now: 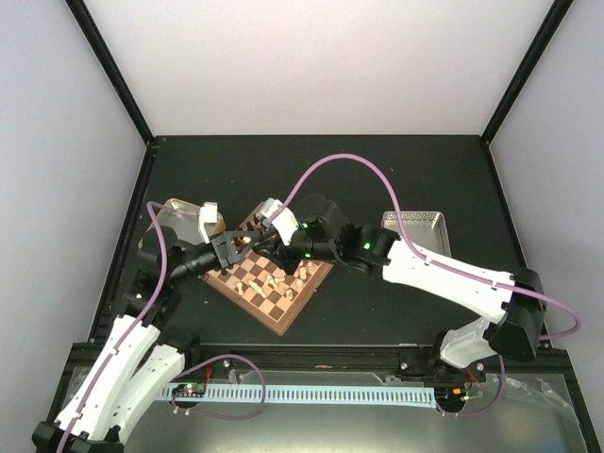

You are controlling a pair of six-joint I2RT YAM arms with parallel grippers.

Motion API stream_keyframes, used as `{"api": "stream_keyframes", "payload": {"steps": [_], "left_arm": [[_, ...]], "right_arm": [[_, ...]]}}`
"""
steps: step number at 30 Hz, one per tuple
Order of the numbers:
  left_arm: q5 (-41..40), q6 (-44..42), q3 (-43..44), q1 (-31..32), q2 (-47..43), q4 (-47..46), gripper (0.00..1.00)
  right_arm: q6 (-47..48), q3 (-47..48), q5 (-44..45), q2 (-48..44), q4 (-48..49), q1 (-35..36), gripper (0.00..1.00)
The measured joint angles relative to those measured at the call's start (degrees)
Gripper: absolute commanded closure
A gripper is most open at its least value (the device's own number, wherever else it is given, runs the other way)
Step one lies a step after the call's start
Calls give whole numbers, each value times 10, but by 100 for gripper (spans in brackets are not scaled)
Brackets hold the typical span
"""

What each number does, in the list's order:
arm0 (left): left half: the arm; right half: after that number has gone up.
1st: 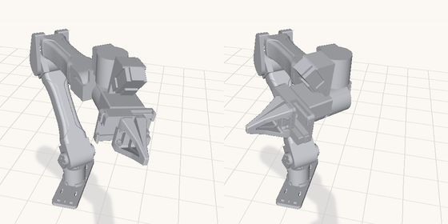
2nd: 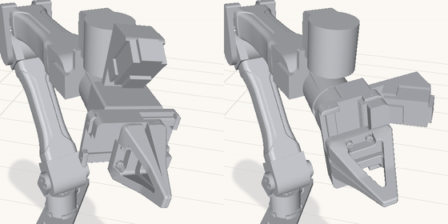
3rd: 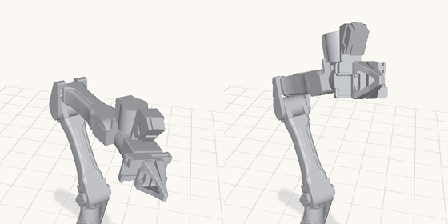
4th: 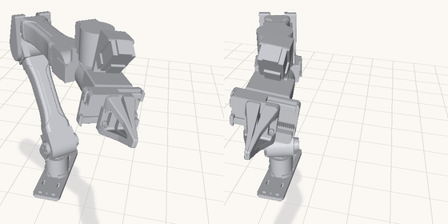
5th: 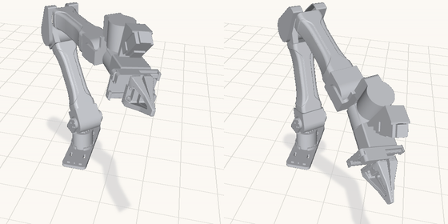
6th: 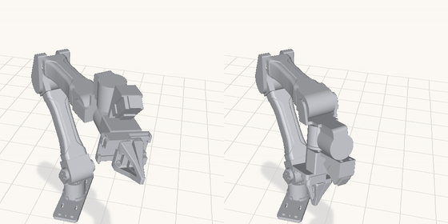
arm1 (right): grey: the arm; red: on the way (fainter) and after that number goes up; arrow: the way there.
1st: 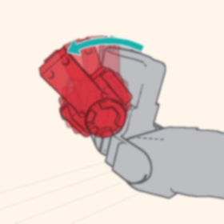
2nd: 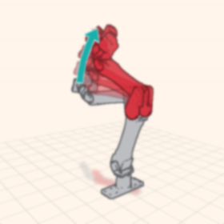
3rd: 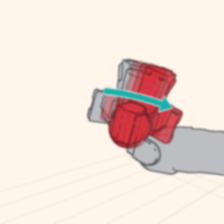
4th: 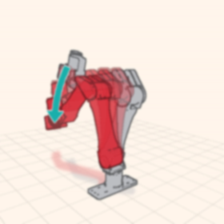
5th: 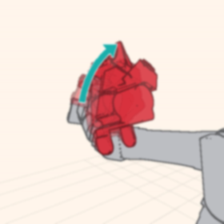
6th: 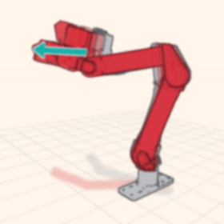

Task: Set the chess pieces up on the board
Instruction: Place the chess piece on the chessboard.

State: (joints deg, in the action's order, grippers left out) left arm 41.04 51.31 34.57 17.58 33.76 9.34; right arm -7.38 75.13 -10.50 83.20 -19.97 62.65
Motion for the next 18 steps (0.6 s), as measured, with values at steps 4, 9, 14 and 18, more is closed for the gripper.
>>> {"api": "stream_keyframes", "payload": {"steps": [4, 9, 14, 18], "left_arm": [[-3, 0, 0, 0, 0, 0, 96], [-10, 1, 0, -3, 0, 2, 89], [-10, 3, 0, -3, -13, 4, 57], [2, -8, 19, -2, -21, 36, 45]], "right_arm": [[-3, 6, 5, 4, -7, 0, 86], [-5, 14, 17, 11, -12, 1, 99], [-2, -4, 32, 1, 15, 8, 99], [11, -48, 43, -25, 53, 6, 99]]}}
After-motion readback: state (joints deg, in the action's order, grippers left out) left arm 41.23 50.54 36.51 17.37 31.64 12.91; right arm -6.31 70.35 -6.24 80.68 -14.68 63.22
